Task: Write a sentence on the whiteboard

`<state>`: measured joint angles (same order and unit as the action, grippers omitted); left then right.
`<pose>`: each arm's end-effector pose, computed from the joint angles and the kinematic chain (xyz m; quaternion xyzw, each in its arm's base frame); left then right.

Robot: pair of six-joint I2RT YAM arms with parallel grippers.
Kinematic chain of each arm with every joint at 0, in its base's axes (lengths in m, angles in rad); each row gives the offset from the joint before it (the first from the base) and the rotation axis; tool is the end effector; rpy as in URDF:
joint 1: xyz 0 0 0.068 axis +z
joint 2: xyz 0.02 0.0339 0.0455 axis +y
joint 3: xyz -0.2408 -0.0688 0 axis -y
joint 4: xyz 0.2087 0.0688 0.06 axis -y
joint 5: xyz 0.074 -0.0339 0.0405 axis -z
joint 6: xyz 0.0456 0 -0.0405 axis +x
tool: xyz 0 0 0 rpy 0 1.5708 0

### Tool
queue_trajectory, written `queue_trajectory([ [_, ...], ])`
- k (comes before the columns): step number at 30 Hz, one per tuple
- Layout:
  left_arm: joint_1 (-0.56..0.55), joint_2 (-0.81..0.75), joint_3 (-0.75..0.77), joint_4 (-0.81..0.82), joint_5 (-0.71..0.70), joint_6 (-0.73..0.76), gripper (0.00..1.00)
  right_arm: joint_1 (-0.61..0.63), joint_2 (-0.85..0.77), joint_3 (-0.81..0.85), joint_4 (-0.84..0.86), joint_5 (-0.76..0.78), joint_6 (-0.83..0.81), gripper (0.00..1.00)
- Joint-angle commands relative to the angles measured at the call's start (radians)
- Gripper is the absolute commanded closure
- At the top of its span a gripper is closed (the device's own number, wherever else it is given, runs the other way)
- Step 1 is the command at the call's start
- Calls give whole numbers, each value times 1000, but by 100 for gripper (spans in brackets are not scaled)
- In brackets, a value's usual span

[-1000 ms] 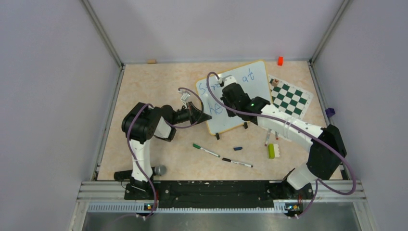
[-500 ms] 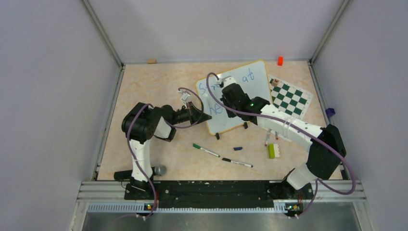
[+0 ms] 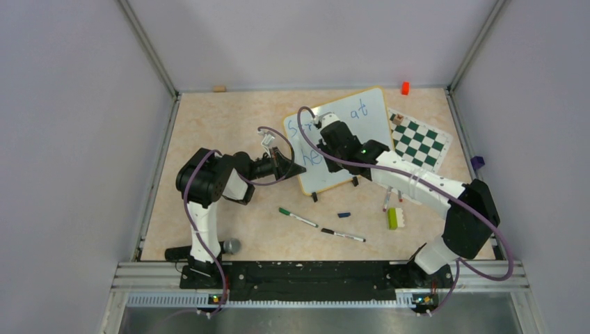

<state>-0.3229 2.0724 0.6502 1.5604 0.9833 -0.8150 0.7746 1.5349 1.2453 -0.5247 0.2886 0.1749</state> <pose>0.2955 -0.1389 0.1408 0.2044 0.6481 -0.6194 0.3932 0.2301 0.2071 0.2664 -0.2209 0.8943 0.0482 0.3861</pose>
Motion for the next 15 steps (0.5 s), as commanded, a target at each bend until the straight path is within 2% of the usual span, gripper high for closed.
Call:
queue_trajectory([
  [1, -37, -7, -1, 59, 95, 68, 100, -11, 12, 29, 26, -39, -1, 100],
  [15, -37, -7, -1, 59, 96, 67, 100, -11, 6, 13, 11, 8, 0, 100],
])
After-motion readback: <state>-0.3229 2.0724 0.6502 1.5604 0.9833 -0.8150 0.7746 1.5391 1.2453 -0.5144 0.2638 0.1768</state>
